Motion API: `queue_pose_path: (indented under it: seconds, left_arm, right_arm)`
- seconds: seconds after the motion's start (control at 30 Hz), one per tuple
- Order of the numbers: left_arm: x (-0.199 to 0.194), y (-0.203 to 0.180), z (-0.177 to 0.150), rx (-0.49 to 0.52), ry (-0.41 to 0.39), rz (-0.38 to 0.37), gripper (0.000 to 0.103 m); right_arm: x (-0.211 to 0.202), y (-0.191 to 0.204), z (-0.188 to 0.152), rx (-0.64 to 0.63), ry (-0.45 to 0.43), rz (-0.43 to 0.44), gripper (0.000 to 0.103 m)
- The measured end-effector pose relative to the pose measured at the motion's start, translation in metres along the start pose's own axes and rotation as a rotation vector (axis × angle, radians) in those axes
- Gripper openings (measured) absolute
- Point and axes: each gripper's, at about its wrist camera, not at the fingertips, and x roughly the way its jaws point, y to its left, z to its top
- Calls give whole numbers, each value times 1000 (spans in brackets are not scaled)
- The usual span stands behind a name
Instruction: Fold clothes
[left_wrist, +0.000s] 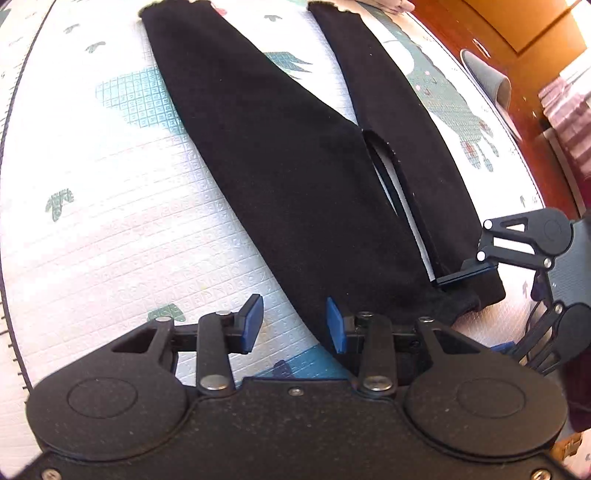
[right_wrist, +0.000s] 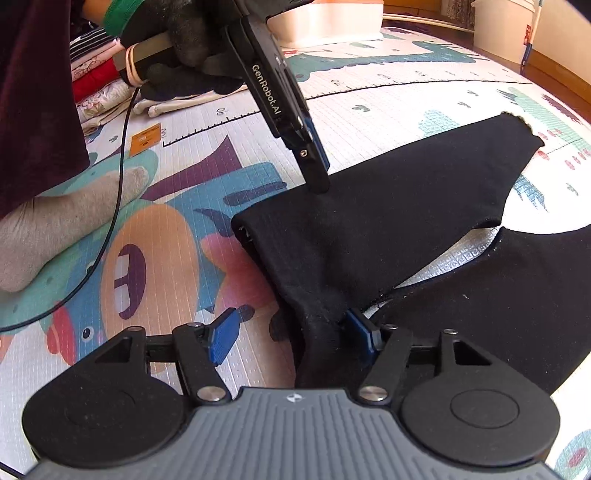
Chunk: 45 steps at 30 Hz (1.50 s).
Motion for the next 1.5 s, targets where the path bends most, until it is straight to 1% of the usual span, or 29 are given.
queue_pose_path:
  seconds: [0.03,0.1,0.13,0.23,0.3,0.33,0.37,0.4,0.43,0.5,0.53,0.63,0.8,0.83,0.9,0.93,0.97,1.0,1.07,1.1,1.13,1.17,1.2,1.23,1.27,1.33,1.37,1.47,1.5]
  left_arm:
    - [0,1,-3,-38,19,-34,35]
    - [1,2,-11,-124,59,-107,35]
    - [2,2,-16,-157,81,-125,35]
    - [8,-2,-33,-230,130,-147,35]
    - [9,-7,-39,-242,113,-135,36]
    - [10,-10,-40,-247,99,-123,36]
    - [10,-11,-41,-258,87,-111,33]
    - [10,-11,-42,-271,77,-100,14]
    - [10,-11,-41,-259,70,-95,8]
    - [7,-12,-40,-238,63,-89,7]
    - [5,-13,-40,-228,59,-84,6]
    - [1,-6,-44,-208,57,-72,6]
    - [2,-8,-41,-178,69,-61,8]
    - [-2,-10,-38,-152,56,-40,8]
    - [-18,-28,-33,-1,-33,51,8]
    - [-24,-37,-30,60,-74,69,8]
    - [-28,-44,-28,94,-106,53,8]
    - [-28,-48,-27,113,-120,26,8]
    - [-25,-56,-28,146,-138,-28,8]
    - [-21,-61,-32,188,-138,-34,8]
    - [-15,-64,-37,228,-133,-27,8]
    - [-7,-65,-42,247,-111,-13,9]
    - [4,-61,-46,245,-51,12,9]
    - [9,-56,-49,226,-40,9,12]
    - [11,-49,-52,204,-47,-3,15]
    - [9,-47,-50,215,-34,-8,16]
    - [7,-49,-50,229,-34,2,16]
    - [-2,-63,-54,322,-91,-16,16]
    - [1,-67,-55,334,-82,-7,19]
  right_arm:
    - [-6,-2,0,14,-22,7,62]
    - [-15,-5,-3,25,-32,-9,62]
    - [-20,-7,-6,32,-37,-17,62]
    - [-25,-13,-13,70,-44,-43,59]
    - [-26,-19,-16,115,-50,-47,55]
    - [-27,-22,-18,137,-53,-49,51]
    - [-28,-26,-20,159,-57,-51,48]
    - [-26,-29,-22,178,-51,-58,44]
    - [-23,-30,-24,190,-41,-66,43]
    - [-18,-34,-29,215,-13,-74,43]
    - [-18,-34,-32,221,-12,-76,41]
    - [-20,-32,-37,196,-4,-89,41]
    - [-21,-34,-32,192,30,-80,41]
    - [-22,-34,-31,191,30,-81,41]
    - [-27,-33,-28,187,6,-89,42]
    - [-30,-32,-26,181,-19,-90,42]
    - [-31,-31,-25,177,-38,-91,42]
    - [-30,-31,-23,174,-40,-95,42]
    - [-26,-31,-22,167,-28,-101,42]
    - [-23,-32,-23,165,-17,-103,42]
    - [-19,-34,-27,173,8,-107,41]
    - [-19,-36,-30,178,12,-105,41]
    - [-20,-37,-32,181,6,-101,41]
    - [-20,-37,-31,177,13,-104,41]
    - [-20,-36,-30,176,22,-110,41]
    - [-22,-34,-30,183,26,-113,41]
    - [-25,-34,-31,186,19,-110,41]
    - [-29,-35,-37,202,15,-109,41]
    - [-30,-36,-38,209,20,-111,42]
